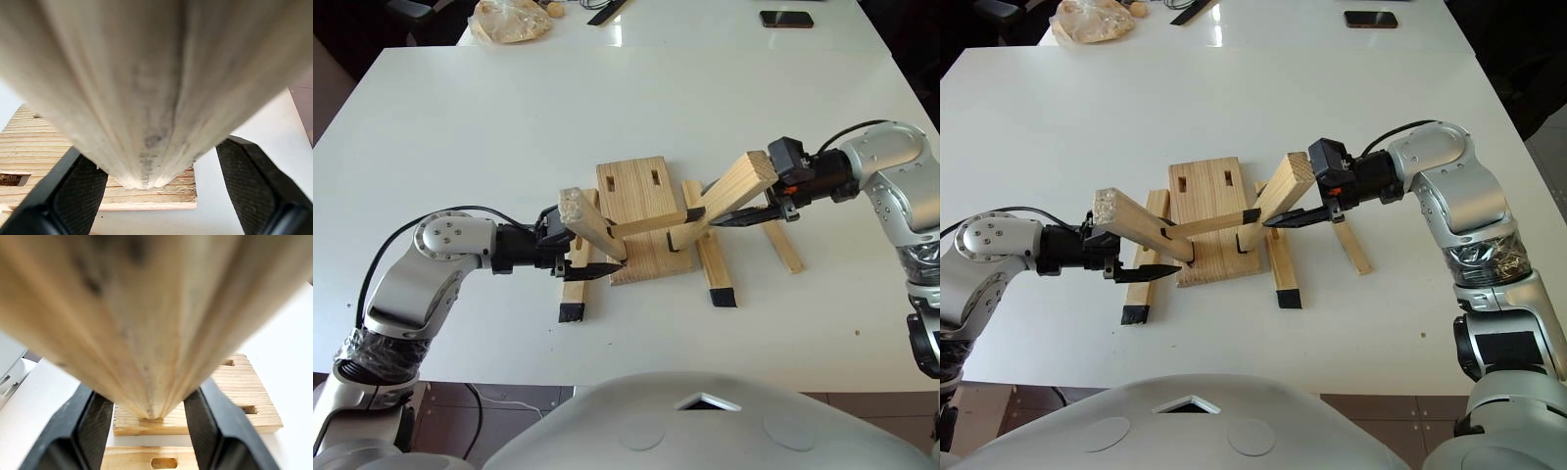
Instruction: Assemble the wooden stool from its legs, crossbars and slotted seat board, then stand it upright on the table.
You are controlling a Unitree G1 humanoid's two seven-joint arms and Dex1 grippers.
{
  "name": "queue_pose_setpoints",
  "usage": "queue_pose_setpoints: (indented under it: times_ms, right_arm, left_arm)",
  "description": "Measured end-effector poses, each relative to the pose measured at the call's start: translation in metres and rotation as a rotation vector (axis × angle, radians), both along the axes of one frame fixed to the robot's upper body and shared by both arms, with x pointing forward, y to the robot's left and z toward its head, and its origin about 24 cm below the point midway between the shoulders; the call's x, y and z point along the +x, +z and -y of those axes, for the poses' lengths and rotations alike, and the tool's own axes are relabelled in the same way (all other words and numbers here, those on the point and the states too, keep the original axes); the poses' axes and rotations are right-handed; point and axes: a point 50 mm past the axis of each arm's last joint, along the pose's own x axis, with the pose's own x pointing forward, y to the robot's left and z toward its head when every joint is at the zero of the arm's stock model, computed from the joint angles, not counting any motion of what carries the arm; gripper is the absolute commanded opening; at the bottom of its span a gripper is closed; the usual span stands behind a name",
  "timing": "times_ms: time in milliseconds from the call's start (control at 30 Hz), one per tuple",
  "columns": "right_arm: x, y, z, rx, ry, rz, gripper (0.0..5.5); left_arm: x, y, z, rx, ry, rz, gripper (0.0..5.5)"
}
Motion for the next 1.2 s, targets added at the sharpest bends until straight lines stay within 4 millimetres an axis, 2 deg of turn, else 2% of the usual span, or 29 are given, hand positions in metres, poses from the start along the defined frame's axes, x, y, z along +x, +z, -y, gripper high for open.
queue_pose_setpoints:
  times_ms: [333,800,967,1067,1200]
  right_arm:
    - [-0.003,0.003,-0.009,-0.043,0.045,0.039,2.04]
    - [0.003,0.0,-0.006,-0.043,0.05,0.045,2.04]
    - [-0.001,0.0,-0.009,-0.059,0.051,0.058,2.04]
    - [-0.005,0.001,-0.011,-0.065,0.049,0.072,2.04]
    - [-0.005,0.003,-0.011,-0.072,0.043,0.079,2.04]
  left_arm:
    - [0.002,-0.002,0.005,0.01,-0.008,-0.009,3.62]
    - [0.005,-0.009,0.008,-0.018,0.03,-0.038,3.62]
    - [0.005,-0.017,0.0,0.036,0.071,-0.042,3.62]
    - [0.012,-0.025,-0.012,0.106,0.143,-0.013,3.62]
    - [0.013,-0.026,-0.015,0.115,0.15,-0.005,3.62]
